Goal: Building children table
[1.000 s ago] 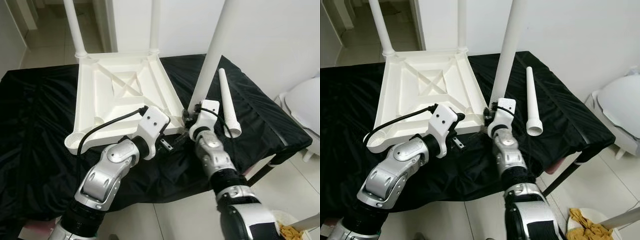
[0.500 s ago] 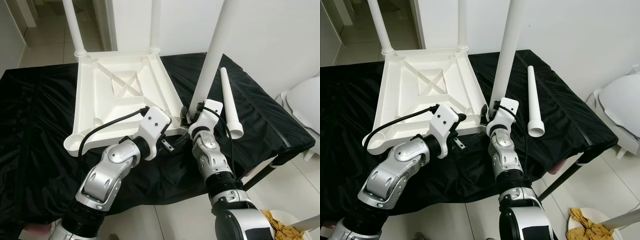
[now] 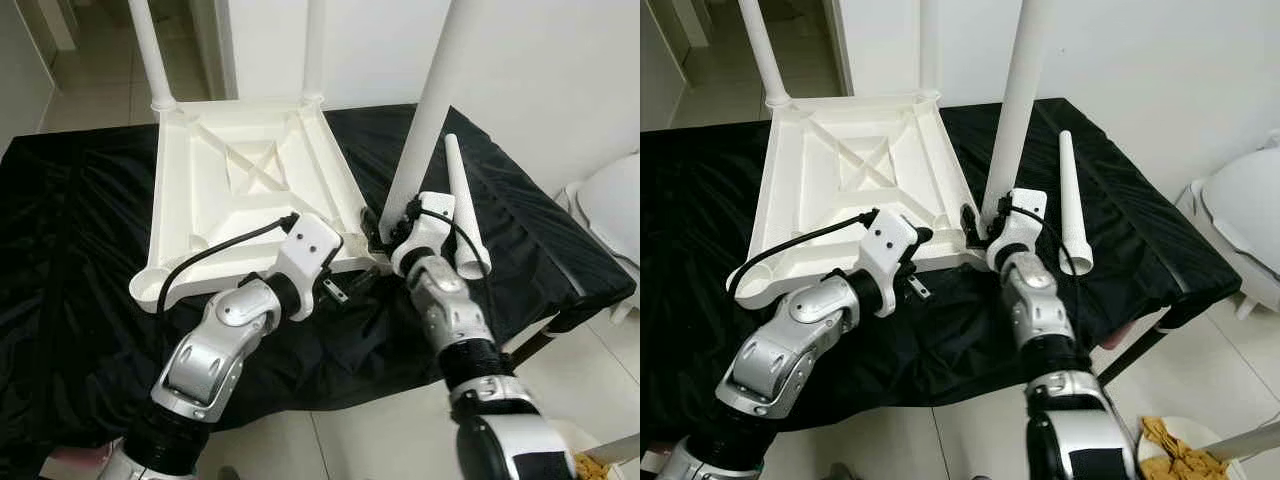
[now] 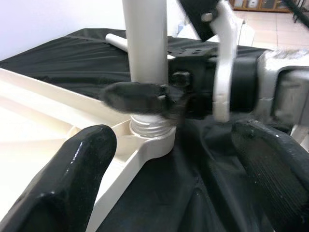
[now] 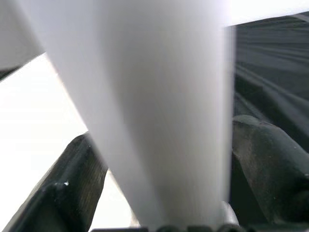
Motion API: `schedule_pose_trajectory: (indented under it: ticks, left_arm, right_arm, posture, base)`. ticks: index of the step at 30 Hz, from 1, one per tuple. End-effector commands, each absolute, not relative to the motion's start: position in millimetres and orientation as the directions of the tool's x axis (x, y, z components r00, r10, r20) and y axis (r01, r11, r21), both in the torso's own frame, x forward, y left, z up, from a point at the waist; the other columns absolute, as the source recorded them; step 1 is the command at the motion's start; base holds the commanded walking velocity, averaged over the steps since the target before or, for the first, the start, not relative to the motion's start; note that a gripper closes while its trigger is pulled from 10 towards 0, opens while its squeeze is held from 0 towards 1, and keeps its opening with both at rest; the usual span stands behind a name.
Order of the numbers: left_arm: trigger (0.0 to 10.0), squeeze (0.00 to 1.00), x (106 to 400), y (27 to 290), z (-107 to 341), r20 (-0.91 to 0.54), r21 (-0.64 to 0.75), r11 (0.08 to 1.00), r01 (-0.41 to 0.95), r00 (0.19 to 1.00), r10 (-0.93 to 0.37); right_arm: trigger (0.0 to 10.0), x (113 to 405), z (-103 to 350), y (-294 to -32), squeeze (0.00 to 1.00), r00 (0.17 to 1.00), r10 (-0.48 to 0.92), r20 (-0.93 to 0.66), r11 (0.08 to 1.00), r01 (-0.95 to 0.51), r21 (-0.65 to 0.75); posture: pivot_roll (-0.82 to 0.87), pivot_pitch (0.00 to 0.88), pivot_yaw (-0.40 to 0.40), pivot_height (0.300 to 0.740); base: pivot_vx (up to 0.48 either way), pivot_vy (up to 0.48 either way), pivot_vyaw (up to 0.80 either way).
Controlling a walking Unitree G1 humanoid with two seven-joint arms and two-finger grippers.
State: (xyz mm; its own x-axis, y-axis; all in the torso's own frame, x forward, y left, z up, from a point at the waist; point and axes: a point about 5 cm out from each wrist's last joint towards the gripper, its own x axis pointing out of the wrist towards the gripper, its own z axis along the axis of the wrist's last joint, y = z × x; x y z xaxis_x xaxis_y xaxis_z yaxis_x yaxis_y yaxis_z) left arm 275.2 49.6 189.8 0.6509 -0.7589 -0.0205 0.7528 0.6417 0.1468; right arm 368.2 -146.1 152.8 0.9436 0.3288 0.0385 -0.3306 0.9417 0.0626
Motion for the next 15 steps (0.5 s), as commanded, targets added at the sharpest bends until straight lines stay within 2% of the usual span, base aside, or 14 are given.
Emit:
schedule_pose_trajectory:
  ticks: [1,5,15]
  left_arm:
    - [10.0,0.0,274,47,189,-0.028,0.143,0.63,0.763,0.64,-0.768]
    - [10.0,0.0,274,48,190,-0.027,0.145,0.63,0.763,0.64,-0.768]
    - [10.0,0.0,275,51,192,-0.024,0.146,0.637,0.757,0.646,-0.763]
  right_arm:
    - [10.0,368,151,-147,0.0,0.906,0.424,0.02,0.906,-0.424,0.017]
    - [10.0,369,149,-157,0.0,0.857,0.514,-0.033,0.856,-0.515,-0.041]
    - [10.0,375,155,-176,0.0,0.827,0.554,-0.09,0.819,-0.562,-0.12]
  posture:
    - [-0.04,0.0,-0.017,0.74]
    - [-0.04,0.005,-0.01,0.74]
    - [-0.04,0.018,0.003,0.74]
  base:
    - [0.0,0.0,0.0]
    - [0.0,0.0,0.0]
    - [0.0,0.0,0.0]
